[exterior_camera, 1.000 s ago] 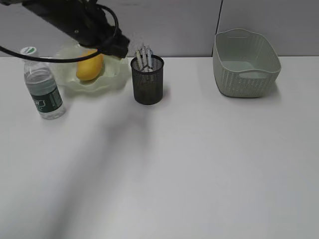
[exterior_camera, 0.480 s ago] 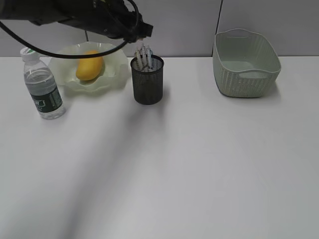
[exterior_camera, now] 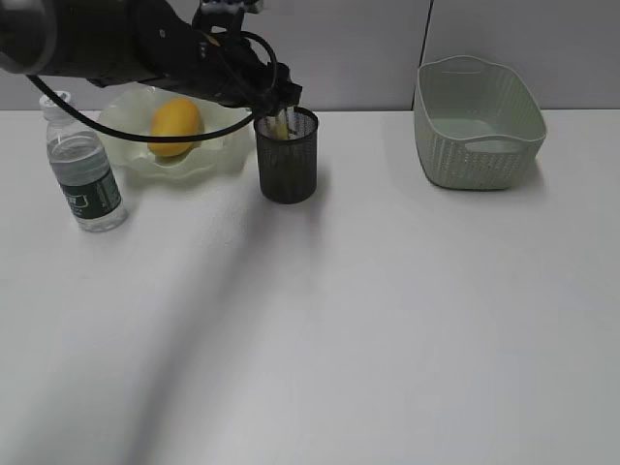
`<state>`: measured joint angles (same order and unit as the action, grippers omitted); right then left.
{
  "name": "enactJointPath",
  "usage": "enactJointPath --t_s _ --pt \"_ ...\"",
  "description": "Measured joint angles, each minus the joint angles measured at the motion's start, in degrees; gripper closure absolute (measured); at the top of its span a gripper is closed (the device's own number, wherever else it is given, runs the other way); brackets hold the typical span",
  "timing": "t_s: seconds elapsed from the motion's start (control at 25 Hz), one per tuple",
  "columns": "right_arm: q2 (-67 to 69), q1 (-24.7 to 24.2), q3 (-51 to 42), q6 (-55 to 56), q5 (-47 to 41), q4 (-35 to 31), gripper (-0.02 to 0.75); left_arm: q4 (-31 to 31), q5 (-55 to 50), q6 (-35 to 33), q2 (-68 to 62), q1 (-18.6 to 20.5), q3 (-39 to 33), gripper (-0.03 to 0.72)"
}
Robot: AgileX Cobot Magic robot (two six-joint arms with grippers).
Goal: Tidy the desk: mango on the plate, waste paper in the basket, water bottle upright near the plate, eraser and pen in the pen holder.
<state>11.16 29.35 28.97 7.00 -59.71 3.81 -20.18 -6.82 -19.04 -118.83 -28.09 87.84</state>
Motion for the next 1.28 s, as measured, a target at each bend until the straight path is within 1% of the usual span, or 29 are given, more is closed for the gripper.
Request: enactJointPath --t_s 0.08,0.16,0.4,0.56,0.72,0.88,1.08,1.28 --pt "0.0 0.0 0.0 0.0 0.0 0.0 0.281 -0.08 0.31 0.0 0.0 0.0 0.0 0.152" --pt "0.0 0.0 0.0 0.0 0.0 0.0 0.281 -0.08 0.3 0.0 0.0 0.0 0.0 0.13" --pt "0.0 0.0 0.0 0.0 0.0 0.0 0.281 -0.13 -0.38 0.0 0.8 0.0 0.0 0.118" --pt "0.0 0.0 0.0 0.05 0.0 0.0 0.281 0.08 -5.4 0.0 4.17 0.0 0.06 0.117" --pt "0.0 0.0 0.0 0.05 0.0 0.0 0.281 0.81 -16.52 0.0 8.13 0.38 0.25 0.117" --pt "0.0 0.0 0.0 0.05 0.0 0.0 0.281 1.73 -31.28 0.0 10.93 1.05 0.26 0.117" --pt "0.0 0.0 0.0 0.05 0.0 0.0 0.281 5.56 -48.88 0.75 13.24 1.11 0.26 0.117" --pt "0.0 0.0 0.0 0.05 0.0 0.0 0.296 10.53 -60.26 5.02 14.59 1.11 0.26 0.117"
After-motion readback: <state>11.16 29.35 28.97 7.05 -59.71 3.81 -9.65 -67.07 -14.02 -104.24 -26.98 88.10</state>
